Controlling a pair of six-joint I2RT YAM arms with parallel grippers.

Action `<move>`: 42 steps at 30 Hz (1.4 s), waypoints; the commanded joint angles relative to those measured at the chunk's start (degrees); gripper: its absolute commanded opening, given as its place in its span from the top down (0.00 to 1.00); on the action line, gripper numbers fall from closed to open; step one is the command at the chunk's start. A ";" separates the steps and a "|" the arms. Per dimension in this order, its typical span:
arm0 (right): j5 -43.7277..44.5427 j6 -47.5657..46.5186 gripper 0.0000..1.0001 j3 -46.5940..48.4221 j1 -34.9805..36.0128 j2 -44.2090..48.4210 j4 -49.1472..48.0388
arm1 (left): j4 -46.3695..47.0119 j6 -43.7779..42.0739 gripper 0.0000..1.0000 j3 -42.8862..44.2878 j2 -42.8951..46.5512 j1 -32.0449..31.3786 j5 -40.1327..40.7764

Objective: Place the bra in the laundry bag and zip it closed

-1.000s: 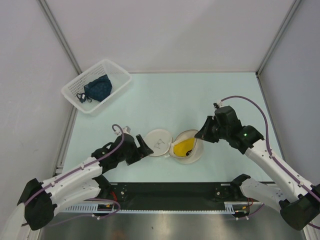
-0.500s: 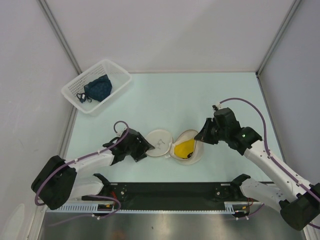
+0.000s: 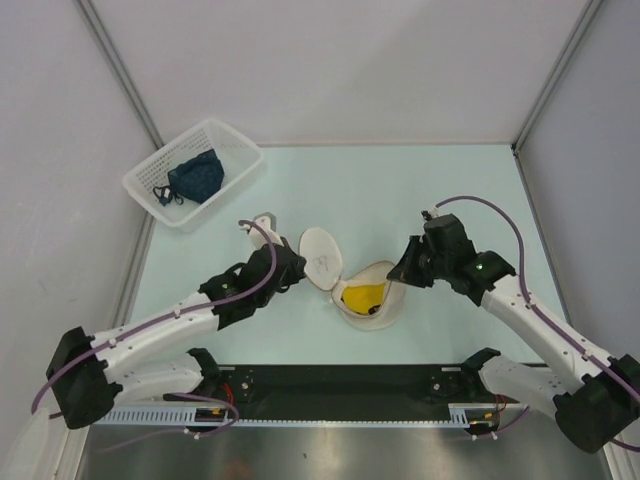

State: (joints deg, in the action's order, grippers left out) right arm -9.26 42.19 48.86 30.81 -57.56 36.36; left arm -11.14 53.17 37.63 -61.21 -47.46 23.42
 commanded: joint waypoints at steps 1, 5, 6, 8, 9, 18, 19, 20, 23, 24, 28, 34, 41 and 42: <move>-2.16 -2.64 1.00 1.50 -1.45 -4.30 -4.98 | -9.58 -10.27 1.00 7.45 1.80 -10.09 20.59; -4.36 -5.54 1.00 5.27 -2.68 -11.59 -7.09 | -25.81 -4.69 1.00 15.52 -3.81 -20.97 33.50; -5.76 -5.98 1.00 6.85 -2.68 -13.35 -7.70 | -28.74 -2.74 1.00 17.11 -6.87 -22.40 34.66; -7.70 -6.68 1.00 8.61 -2.77 -17.57 -9.19 | -38.37 3.82 1.00 23.24 -10.40 -27.12 38.52; -8.75 -6.60 1.00 9.23 -2.77 -18.72 -9.90 | -42.26 6.57 1.00 25.72 -14.34 -28.64 40.20; -14.39 -7.21 1.00 13.54 -6.19 -24.44 -10.70 | -57.87 6.01 1.00 52.89 -38.01 -34.10 46.10; -14.04 -7.39 1.00 12.58 -6.89 -24.27 -10.61 | -55.16 -2.11 1.00 53.77 -39.06 -34.10 45.84; -13.60 -7.48 1.00 12.14 -8.38 -23.74 -10.43 | -49.13 -6.02 1.00 54.82 -40.81 -33.93 45.23; -13.86 -7.48 0.98 10.39 -11.46 -23.04 -10.52 | -35.66 -21.49 1.00 55.28 -43.11 -33.84 37.95; -13.95 -7.48 0.93 10.12 -12.08 -23.04 -10.52 | -32.40 -24.75 0.99 55.01 -43.46 -33.84 35.84; -13.60 -6.51 0.81 8.19 -16.03 -21.81 -9.73 | -22.46 -35.91 0.92 55.62 -45.92 -33.49 25.04; -7.80 -7.65 0.53 5.89 -22.88 -16.72 -5.26 | -17.87 -42.43 0.45 54.31 -44.61 -33.05 15.96; -0.76 -9.41 0.13 3.79 -28.34 -10.48 1.61 | -15.23 -42.36 0.03 47.37 -30.39 -26.47 -4.63; -1.37 -9.41 0.12 3.18 -28.26 -9.60 1.87 | -13.66 -41.31 0.02 45.97 -28.46 -24.37 -9.14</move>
State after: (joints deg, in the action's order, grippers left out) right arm -13.28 34.15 53.78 3.44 -71.50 33.91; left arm -29.98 12.05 86.54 -101.51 -78.37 31.40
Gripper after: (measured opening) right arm 0.866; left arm 0.959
